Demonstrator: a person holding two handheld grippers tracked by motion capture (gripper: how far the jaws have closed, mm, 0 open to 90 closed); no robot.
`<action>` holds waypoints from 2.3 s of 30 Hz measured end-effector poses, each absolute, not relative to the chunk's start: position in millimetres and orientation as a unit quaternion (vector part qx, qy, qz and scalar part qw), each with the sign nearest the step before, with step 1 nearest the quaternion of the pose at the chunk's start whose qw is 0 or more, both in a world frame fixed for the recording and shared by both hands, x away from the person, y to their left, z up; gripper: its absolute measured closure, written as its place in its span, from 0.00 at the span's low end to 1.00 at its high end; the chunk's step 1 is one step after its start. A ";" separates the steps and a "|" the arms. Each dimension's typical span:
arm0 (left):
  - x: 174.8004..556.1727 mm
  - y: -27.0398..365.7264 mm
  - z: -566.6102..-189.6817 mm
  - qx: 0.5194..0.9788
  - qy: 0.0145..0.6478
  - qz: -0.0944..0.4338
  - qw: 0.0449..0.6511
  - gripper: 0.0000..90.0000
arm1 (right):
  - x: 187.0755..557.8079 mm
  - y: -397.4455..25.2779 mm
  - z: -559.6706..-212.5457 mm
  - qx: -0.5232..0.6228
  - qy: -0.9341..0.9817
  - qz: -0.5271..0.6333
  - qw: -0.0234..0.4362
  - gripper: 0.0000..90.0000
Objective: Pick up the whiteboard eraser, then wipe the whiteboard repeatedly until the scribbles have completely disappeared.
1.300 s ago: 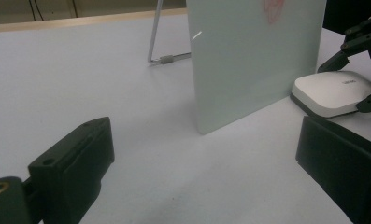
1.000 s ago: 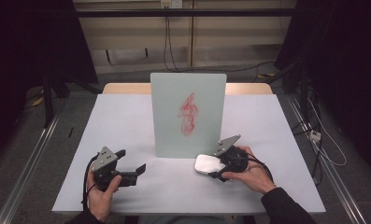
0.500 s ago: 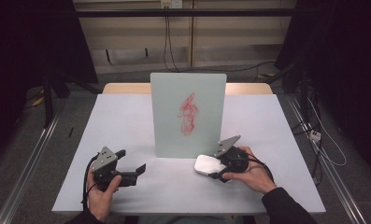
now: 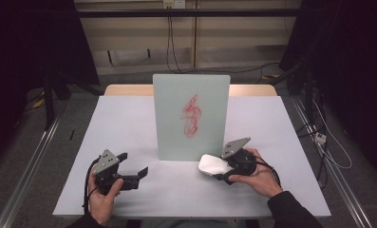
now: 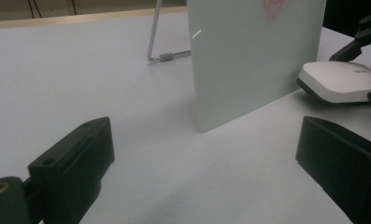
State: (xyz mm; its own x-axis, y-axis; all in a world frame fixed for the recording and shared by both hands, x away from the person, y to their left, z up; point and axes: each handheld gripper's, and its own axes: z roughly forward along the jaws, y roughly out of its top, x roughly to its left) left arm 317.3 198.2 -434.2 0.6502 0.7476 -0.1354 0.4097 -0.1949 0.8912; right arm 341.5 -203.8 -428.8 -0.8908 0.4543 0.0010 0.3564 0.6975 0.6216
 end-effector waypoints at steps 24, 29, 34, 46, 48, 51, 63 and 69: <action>316.6 200.1 -435.0 0.757 0.385 0.164 0.503 0.05 | 326.8 -205.8 -414.5 0.238 0.892 0.359 0.139 0.35; 316.1 199.1 -434.3 0.758 0.384 0.167 0.501 0.05 | 324.6 -206.1 -413.6 0.238 0.890 0.363 0.139 0.35; 315.8 199.0 -434.8 0.757 0.387 0.167 0.500 0.05 | 323.3 -206.4 -411.4 0.240 0.887 0.370 0.140 0.35; 317.8 205.9 -435.9 0.747 0.399 0.165 0.505 0.05 | 322.7 -197.0 -395.3 0.243 0.878 0.379 0.163 0.35; 317.3 204.6 -436.6 0.749 0.397 0.162 0.505 0.05 | 320.9 -195.3 -393.3 0.242 0.874 0.387 0.168 0.35; 316.7 203.0 -436.2 0.754 0.394 0.166 0.498 0.05 | 319.4 -192.8 -391.7 0.238 0.870 0.389 0.187 0.35; 313.1 203.5 -436.5 0.754 0.396 0.167 0.497 0.05 | 321.7 -178.2 -379.4 0.218 0.856 0.393 0.255 0.35; 314.0 204.2 -436.6 0.755 0.395 0.165 0.498 0.05 | 324.2 -167.3 -371.2 0.208 0.855 0.382 0.282 0.35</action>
State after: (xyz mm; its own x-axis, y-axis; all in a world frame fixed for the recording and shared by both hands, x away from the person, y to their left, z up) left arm 314.0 204.2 -436.6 0.6336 0.7602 -0.1435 0.4314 -0.1932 0.8812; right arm 324.2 -167.3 -371.2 -0.7543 0.5714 -0.3233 0.1399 0.6211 0.7712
